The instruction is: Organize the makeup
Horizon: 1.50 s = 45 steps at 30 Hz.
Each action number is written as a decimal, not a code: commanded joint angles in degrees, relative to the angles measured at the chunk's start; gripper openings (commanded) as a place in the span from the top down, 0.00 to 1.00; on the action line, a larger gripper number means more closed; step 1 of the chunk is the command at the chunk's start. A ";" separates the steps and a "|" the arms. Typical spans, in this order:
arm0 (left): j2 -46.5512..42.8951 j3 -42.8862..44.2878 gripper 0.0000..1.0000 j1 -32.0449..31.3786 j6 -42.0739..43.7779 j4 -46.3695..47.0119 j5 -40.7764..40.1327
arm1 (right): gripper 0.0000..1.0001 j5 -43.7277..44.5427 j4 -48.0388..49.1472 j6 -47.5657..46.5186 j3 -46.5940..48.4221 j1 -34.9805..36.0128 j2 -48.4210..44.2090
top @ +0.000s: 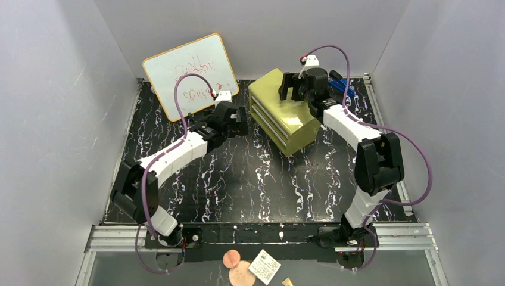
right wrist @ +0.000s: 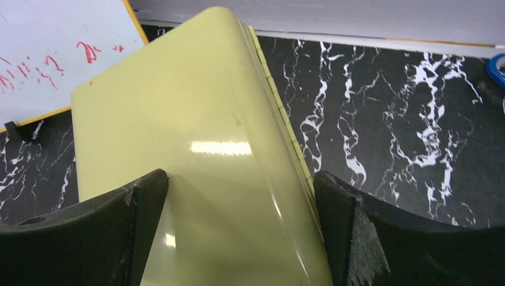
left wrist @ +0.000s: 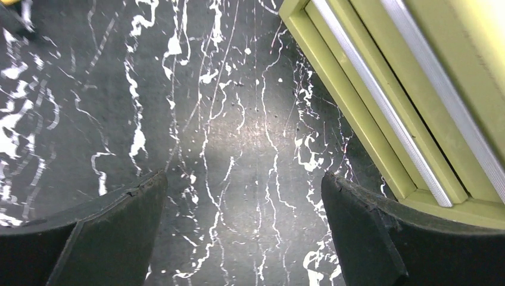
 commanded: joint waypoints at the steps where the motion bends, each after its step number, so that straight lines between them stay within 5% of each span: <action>1: -5.71 2.87 0.02 1.16 10.22 -4.22 -2.26 | 0.01 1.80 -23.91 1.54 -4.62 0.50 -1.40; 16: -17.78 6.24 0.01 10.35 26.77 -6.28 5.23 | 0.01 0.05 -24.84 4.27 -7.32 0.68 -22.84; 23: -18.84 7.07 0.02 18.53 27.08 -4.36 14.09 | 0.01 1.66 -25.06 4.25 -6.22 0.67 -30.57; 29: -17.97 6.38 0.01 23.31 24.26 -1.77 21.30 | 0.01 2.95 -25.74 3.40 -5.44 0.67 -31.96; 45: -16.55 8.08 0.01 24.28 24.59 -2.51 24.39 | 0.01 3.86 -25.05 2.02 -5.37 0.67 -31.77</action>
